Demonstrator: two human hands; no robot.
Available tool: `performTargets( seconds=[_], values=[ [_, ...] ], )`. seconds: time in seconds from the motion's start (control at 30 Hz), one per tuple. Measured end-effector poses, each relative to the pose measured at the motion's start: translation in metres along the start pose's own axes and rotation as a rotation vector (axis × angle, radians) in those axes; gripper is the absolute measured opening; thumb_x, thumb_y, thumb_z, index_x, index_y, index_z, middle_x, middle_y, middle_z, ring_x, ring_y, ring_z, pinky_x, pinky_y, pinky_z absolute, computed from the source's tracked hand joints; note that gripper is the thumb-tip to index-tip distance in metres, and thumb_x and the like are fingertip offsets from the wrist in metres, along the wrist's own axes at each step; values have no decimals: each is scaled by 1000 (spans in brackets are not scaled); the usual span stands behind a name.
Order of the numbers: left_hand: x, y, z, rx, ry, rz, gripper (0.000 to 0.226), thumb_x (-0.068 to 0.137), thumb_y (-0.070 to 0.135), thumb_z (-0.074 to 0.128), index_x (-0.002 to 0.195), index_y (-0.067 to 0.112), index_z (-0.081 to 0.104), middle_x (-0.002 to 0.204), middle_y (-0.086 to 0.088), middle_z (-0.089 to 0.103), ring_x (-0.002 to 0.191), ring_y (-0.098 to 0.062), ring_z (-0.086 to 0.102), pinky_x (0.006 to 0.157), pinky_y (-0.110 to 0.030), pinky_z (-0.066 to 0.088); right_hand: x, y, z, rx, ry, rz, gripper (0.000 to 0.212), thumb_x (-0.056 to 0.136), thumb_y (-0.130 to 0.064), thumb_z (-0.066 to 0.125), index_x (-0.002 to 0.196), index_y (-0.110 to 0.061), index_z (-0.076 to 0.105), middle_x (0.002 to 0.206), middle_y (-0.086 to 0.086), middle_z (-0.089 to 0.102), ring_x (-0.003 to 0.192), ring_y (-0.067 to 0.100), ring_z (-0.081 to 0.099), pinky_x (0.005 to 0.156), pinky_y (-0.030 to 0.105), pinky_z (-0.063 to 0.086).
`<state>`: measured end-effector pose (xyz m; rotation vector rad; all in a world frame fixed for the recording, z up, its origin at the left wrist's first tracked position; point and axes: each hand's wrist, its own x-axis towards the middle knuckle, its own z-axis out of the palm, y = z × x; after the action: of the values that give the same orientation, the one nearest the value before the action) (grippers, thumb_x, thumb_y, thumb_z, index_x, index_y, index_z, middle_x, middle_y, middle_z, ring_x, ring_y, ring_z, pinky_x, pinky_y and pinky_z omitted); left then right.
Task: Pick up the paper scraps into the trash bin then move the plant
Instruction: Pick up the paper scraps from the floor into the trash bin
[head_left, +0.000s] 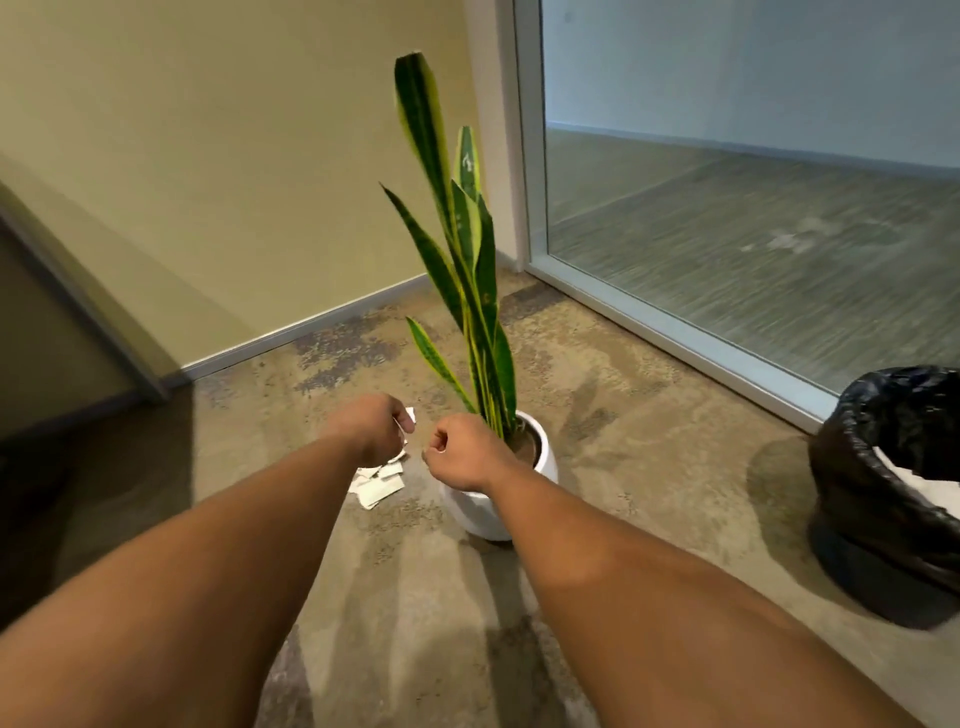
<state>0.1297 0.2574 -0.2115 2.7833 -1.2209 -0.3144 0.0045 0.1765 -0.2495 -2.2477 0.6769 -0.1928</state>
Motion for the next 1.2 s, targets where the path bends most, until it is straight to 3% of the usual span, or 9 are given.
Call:
performTargets(
  seconds=[0.1, 0.2, 0.33, 0.6, 0.8, 0.97, 1.07, 1.13, 1.2],
  values=[
    [12, -36, 1, -37, 15, -14, 28, 83, 11, 53, 89, 34, 68, 87, 7, 69, 83, -18, 65, 70, -26, 51, 16, -14, 26, -44, -1, 5, 9, 88, -24, 58, 84, -15, 59, 101, 10, 62, 93, 29, 58, 78, 37, 52],
    [24, -61, 11, -67, 26, -9, 27, 84, 11, 53, 90, 34, 67, 77, 11, 64, 74, -15, 61, 65, -24, 46, 37, -24, 47, -87, 17, 18, 21, 91, -25, 56, 103, -10, 65, 114, 11, 60, 104, 29, 57, 82, 34, 48],
    [46, -92, 35, -164, 14, -39, 26, 86, 10, 54, 94, 30, 68, 81, 8, 65, 75, -17, 61, 67, -28, 51, 70, -28, 72, -141, 19, 26, 24, 91, -24, 56, 108, -9, 64, 122, 13, 57, 113, 30, 55, 93, 36, 47],
    [103, -148, 80, -273, -78, -137, 34, 83, 10, 66, 110, 30, 62, 112, 3, 64, 93, -17, 59, 74, -26, 46, 130, -16, 130, -205, -53, 58, 27, 89, -19, 63, 115, -10, 61, 128, 12, 51, 115, 32, 55, 94, 34, 46],
    [146, -162, 117, -460, -214, -269, 74, 72, 10, 84, 135, 24, 49, 135, -11, 48, 118, -28, 53, 92, -36, 53, 165, -4, 171, -241, -134, 133, 52, 85, -20, 72, 133, -12, 53, 134, 7, 45, 117, 28, 54, 99, 42, 49],
    [167, -189, 157, -419, -298, -299, 118, 62, 31, 92, 155, 21, 20, 152, -17, 28, 141, -38, 31, 116, -50, 34, 203, 12, 195, -348, -223, 231, 81, 76, -22, 82, 144, -11, 40, 140, 8, 40, 129, 29, 42, 104, 44, 46],
    [177, -199, 181, -427, -273, -301, 123, 60, 32, 89, 157, 26, 14, 156, -16, 20, 146, -35, 19, 117, -56, 27, 222, 23, 209, -319, -289, 299, 97, 73, -22, 84, 151, -11, 28, 149, 9, 33, 137, 32, 33, 113, 47, 38],
    [182, -204, 189, -461, -249, -312, 121, 65, 30, 86, 158, 26, 9, 160, -14, 11, 149, -33, 13, 118, -59, 22, 233, 28, 219, -256, -274, 336, 96, 75, -23, 82, 152, -12, 25, 149, 8, 34, 137, 31, 34, 114, 45, 36],
    [185, -209, 198, -504, -247, -335, 124, 64, 29, 89, 158, 20, 8, 161, -13, 12, 150, -33, 14, 120, -56, 22, 242, 31, 228, -223, -176, 354, 81, 79, -23, 75, 148, -12, 34, 145, 6, 39, 133, 28, 39, 112, 44, 39]
  ],
)
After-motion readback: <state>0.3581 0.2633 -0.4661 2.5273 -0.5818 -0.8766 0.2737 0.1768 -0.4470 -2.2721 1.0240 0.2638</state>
